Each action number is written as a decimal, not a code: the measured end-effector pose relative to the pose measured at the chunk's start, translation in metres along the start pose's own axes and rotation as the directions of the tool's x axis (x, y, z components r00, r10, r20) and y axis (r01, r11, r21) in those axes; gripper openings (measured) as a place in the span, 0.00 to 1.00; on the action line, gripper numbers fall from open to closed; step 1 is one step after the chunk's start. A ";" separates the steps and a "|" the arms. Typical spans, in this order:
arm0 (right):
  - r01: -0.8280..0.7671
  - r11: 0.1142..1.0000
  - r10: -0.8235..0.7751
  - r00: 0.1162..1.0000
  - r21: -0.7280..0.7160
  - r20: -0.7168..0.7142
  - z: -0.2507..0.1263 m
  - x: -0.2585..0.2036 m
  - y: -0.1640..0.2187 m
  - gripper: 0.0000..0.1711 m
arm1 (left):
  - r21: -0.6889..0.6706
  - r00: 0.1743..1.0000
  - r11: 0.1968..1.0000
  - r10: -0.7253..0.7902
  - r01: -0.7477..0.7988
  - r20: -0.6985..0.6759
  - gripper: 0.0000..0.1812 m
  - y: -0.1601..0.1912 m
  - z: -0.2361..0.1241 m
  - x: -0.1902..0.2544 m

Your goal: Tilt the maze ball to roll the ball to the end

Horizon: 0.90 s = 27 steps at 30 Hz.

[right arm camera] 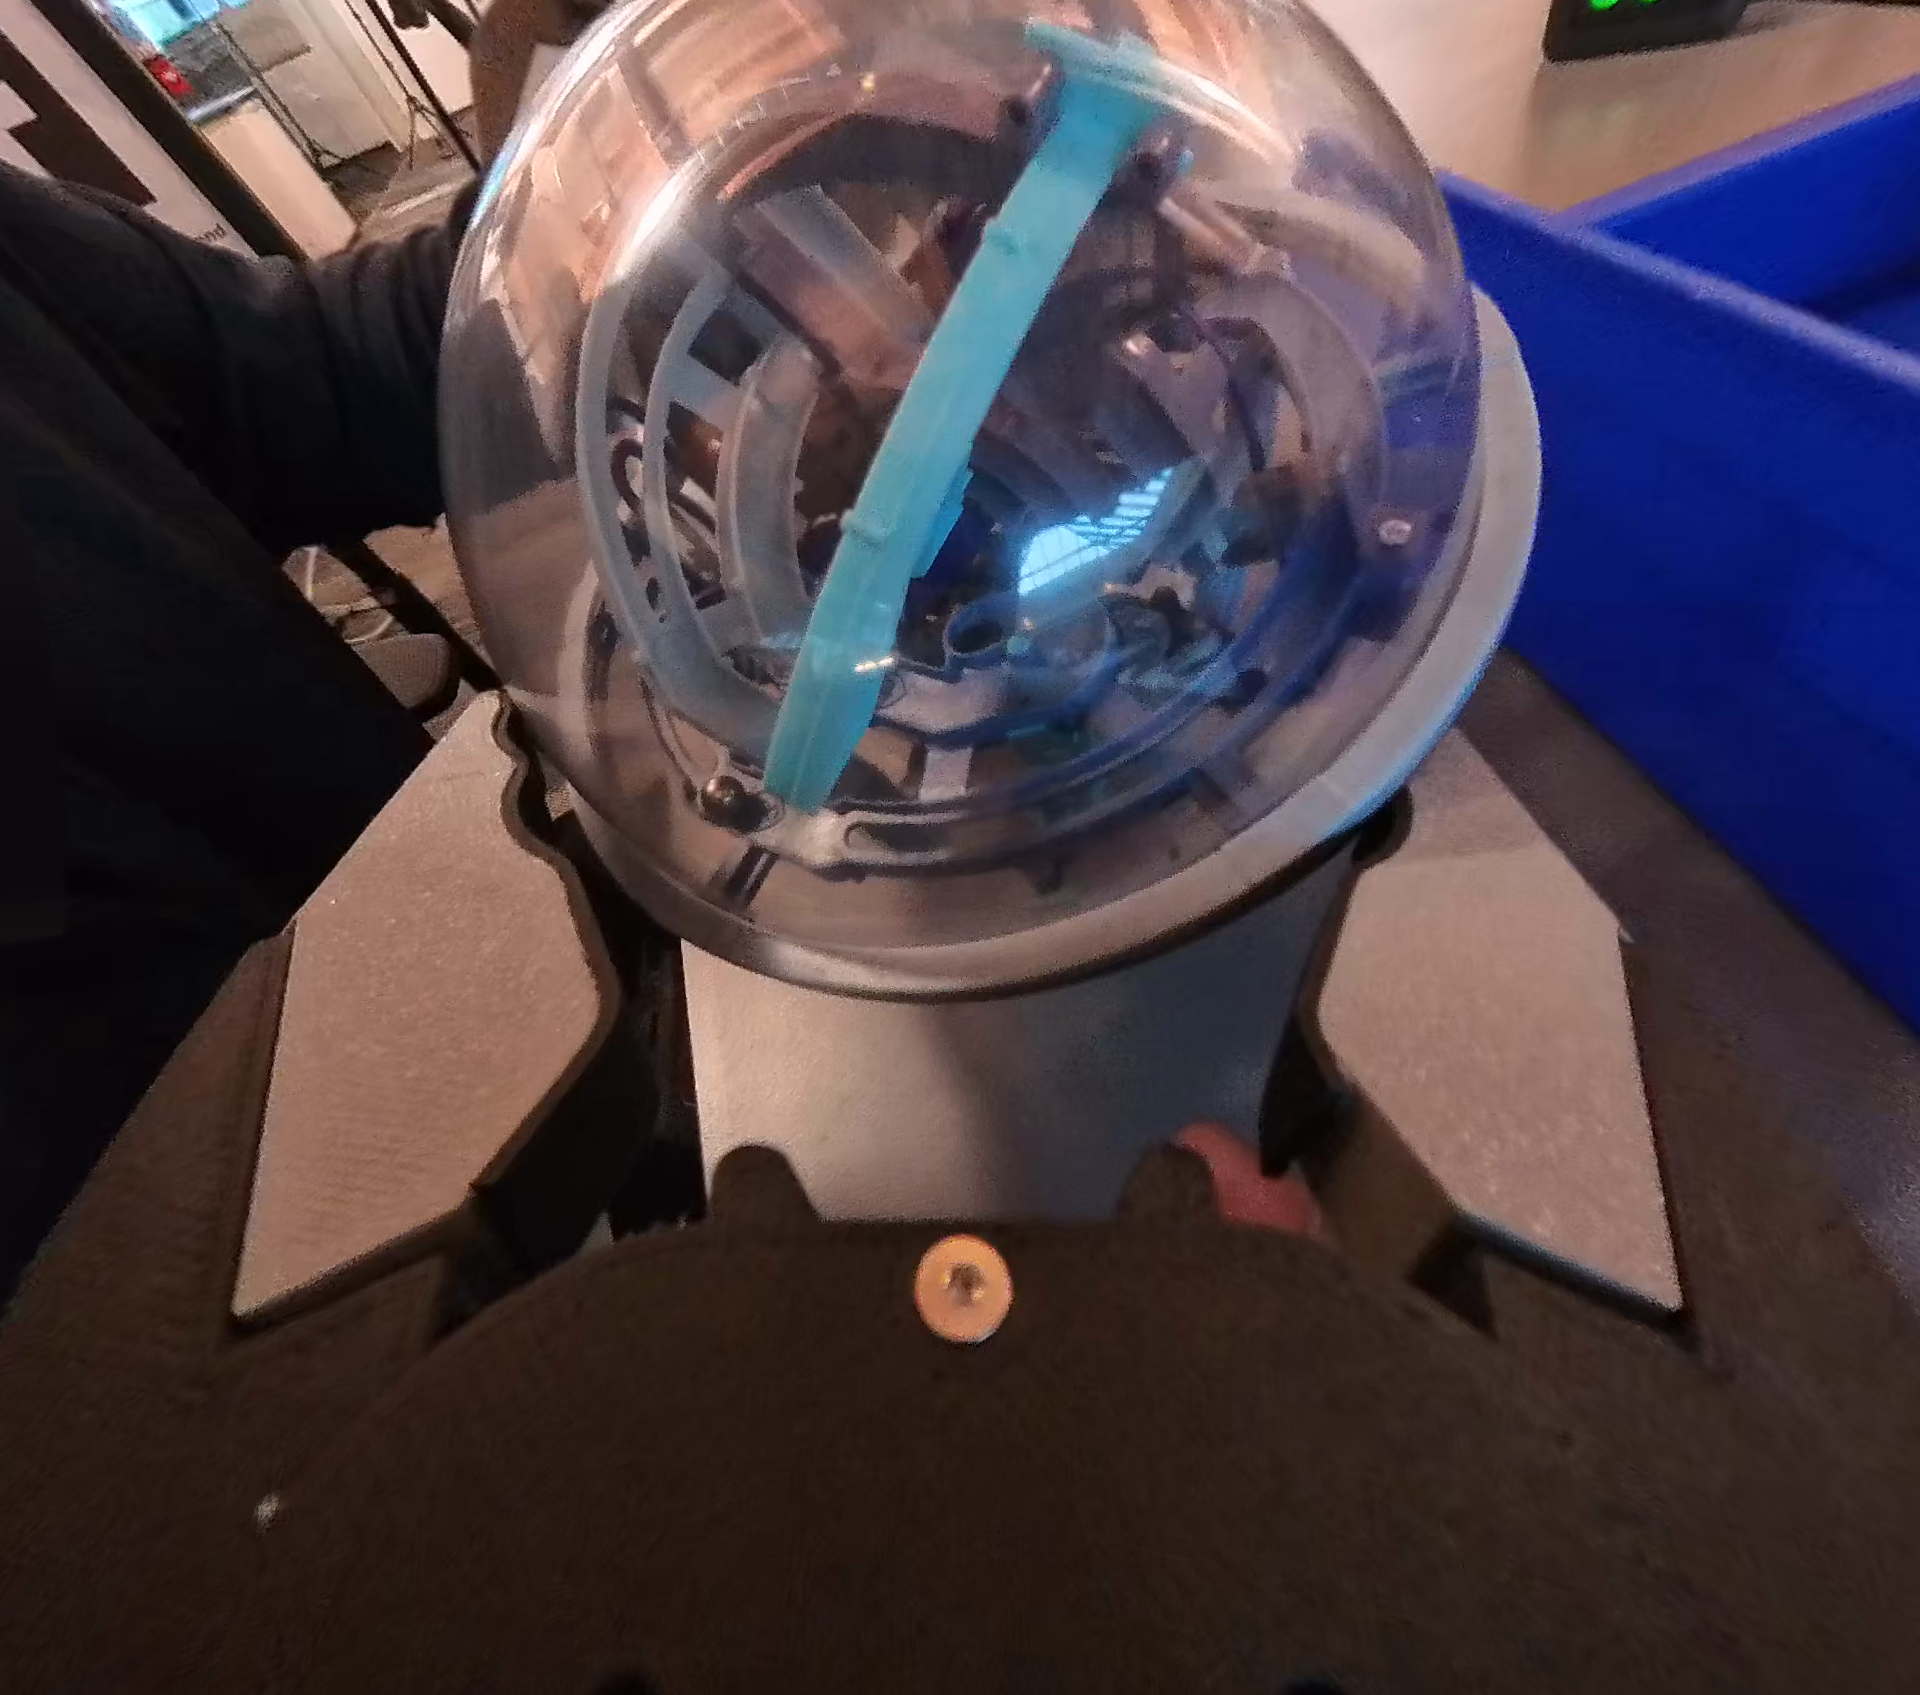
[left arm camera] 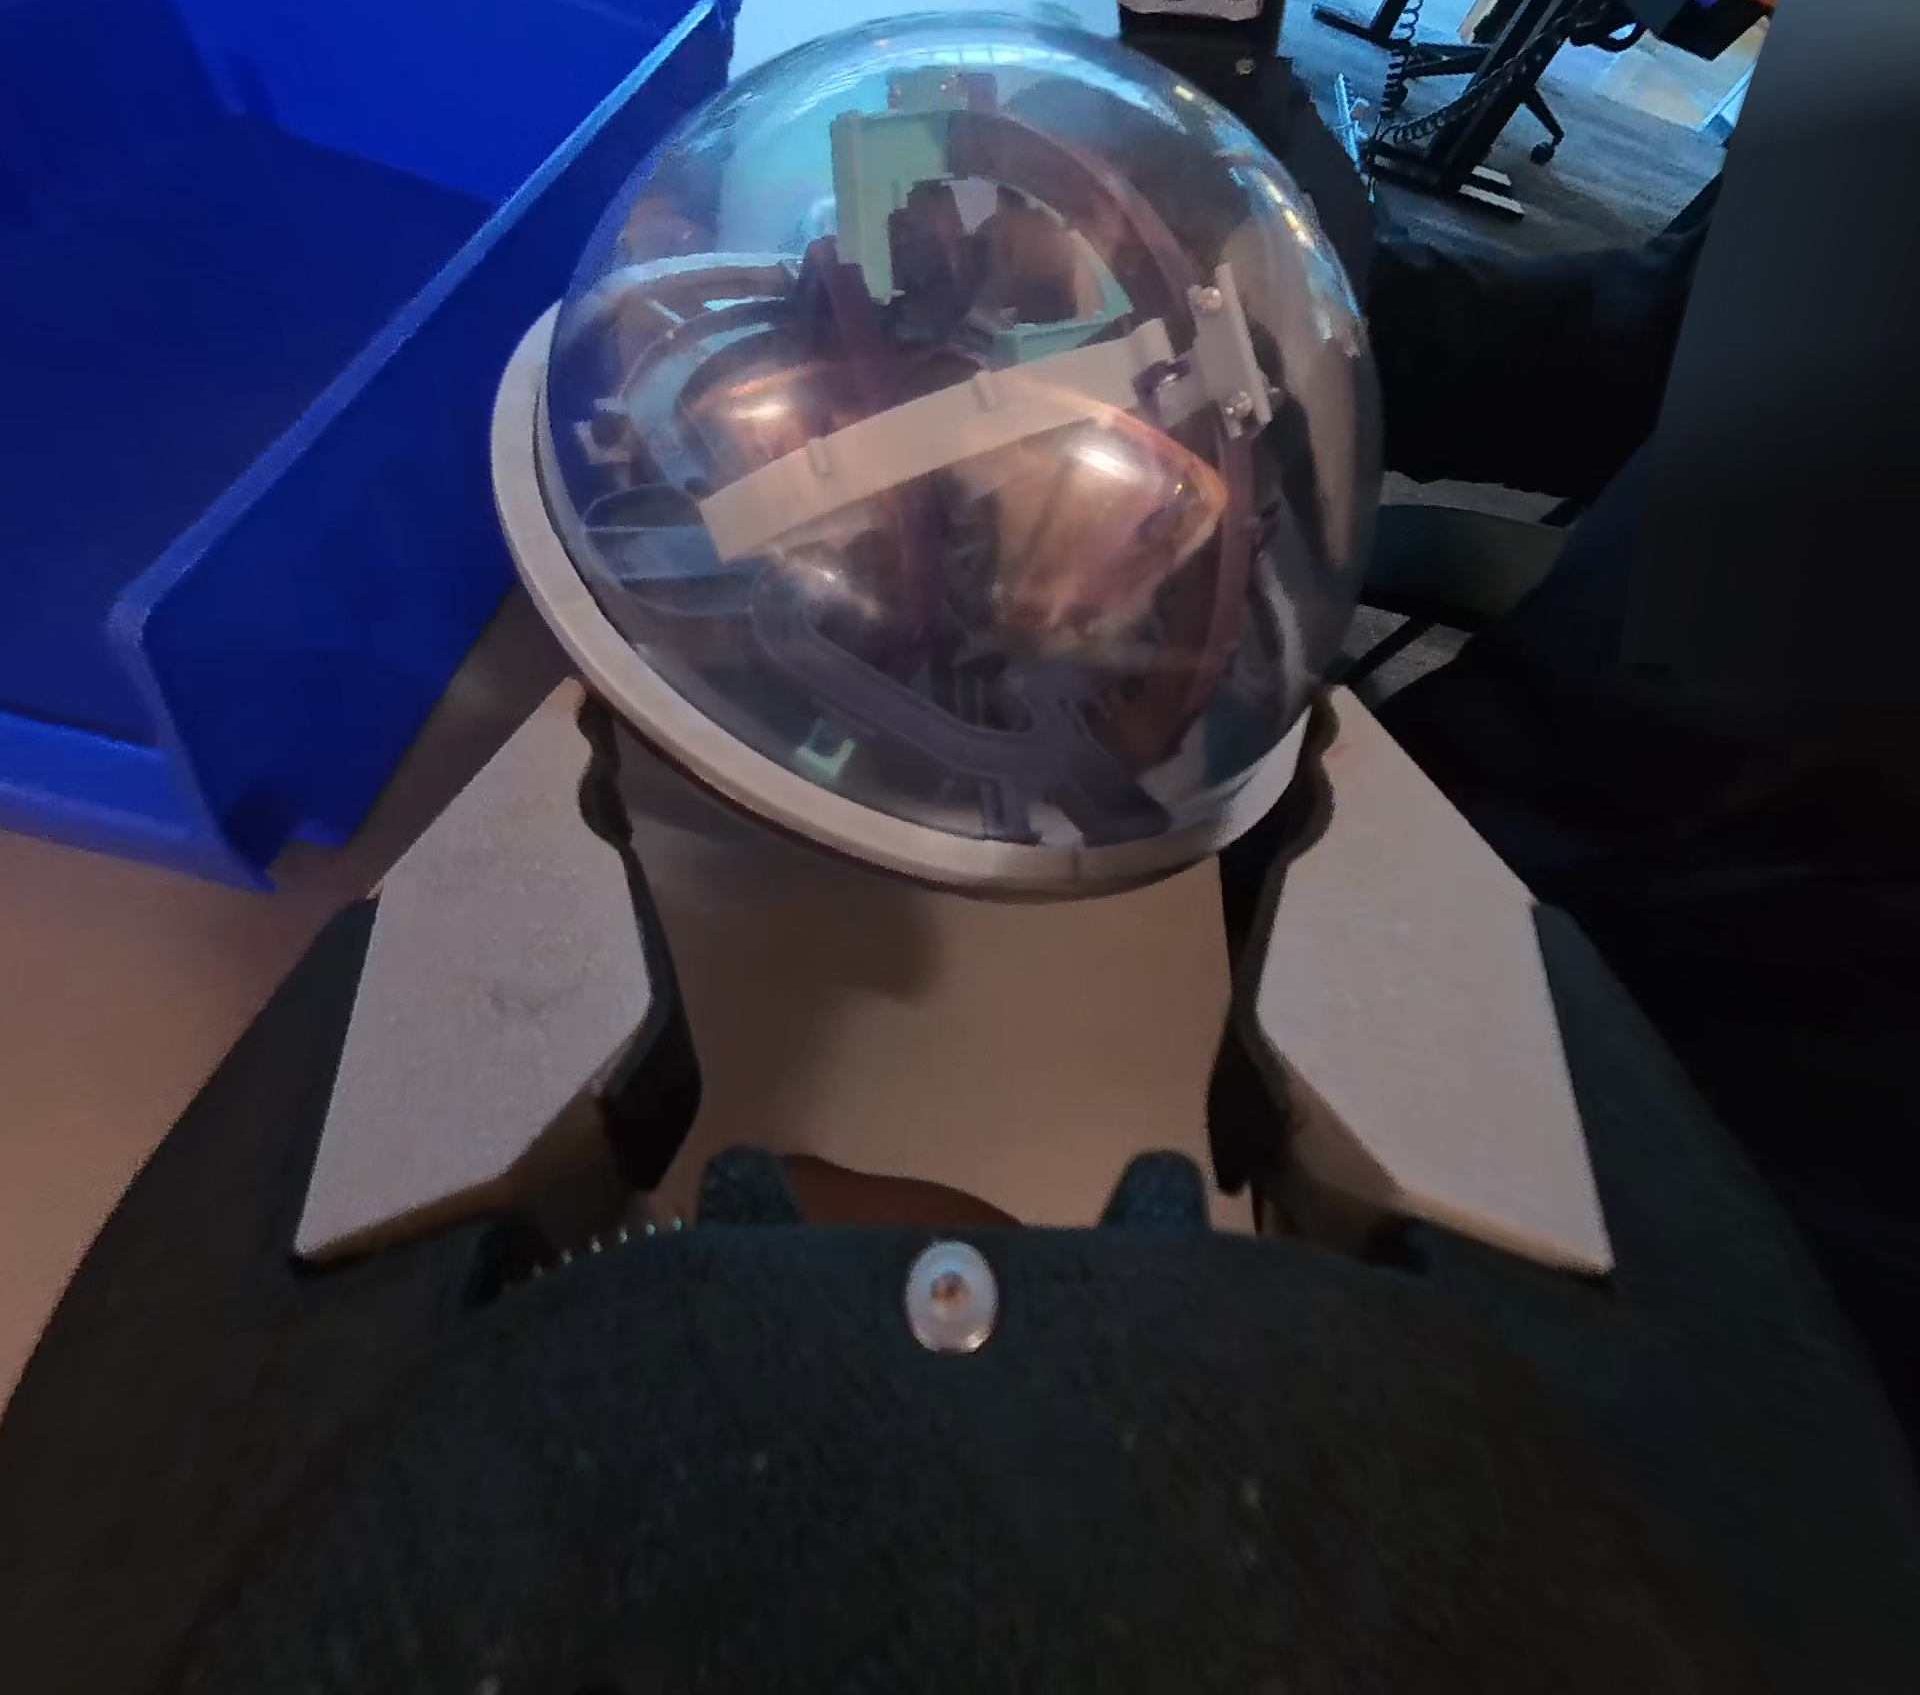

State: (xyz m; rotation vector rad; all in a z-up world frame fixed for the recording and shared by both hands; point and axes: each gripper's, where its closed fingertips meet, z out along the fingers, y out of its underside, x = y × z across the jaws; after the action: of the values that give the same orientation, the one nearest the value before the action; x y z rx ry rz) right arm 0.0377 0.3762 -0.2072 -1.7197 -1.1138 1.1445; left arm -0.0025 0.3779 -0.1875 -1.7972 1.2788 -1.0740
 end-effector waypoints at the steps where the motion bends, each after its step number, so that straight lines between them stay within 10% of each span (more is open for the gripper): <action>1: -0.014 1.000 0.014 1.000 -0.011 0.000 0.002 0.000 0.003 0.89 | -0.008 1.000 1.000 -0.007 0.007 0.000 0.70 0.001 0.000 -0.001; 27: -0.036 0.991 0.033 0.999 -0.133 -0.027 0.017 0.001 0.023 0.84 | -0.021 0.998 0.999 -0.049 0.048 -0.046 0.72 0.010 -0.008 -0.009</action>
State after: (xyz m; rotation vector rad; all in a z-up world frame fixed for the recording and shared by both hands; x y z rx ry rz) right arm 0.0276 0.3719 -0.2337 -1.8570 -1.1720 1.0876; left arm -0.0153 0.3835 -0.1948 -1.8366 1.2833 -1.1389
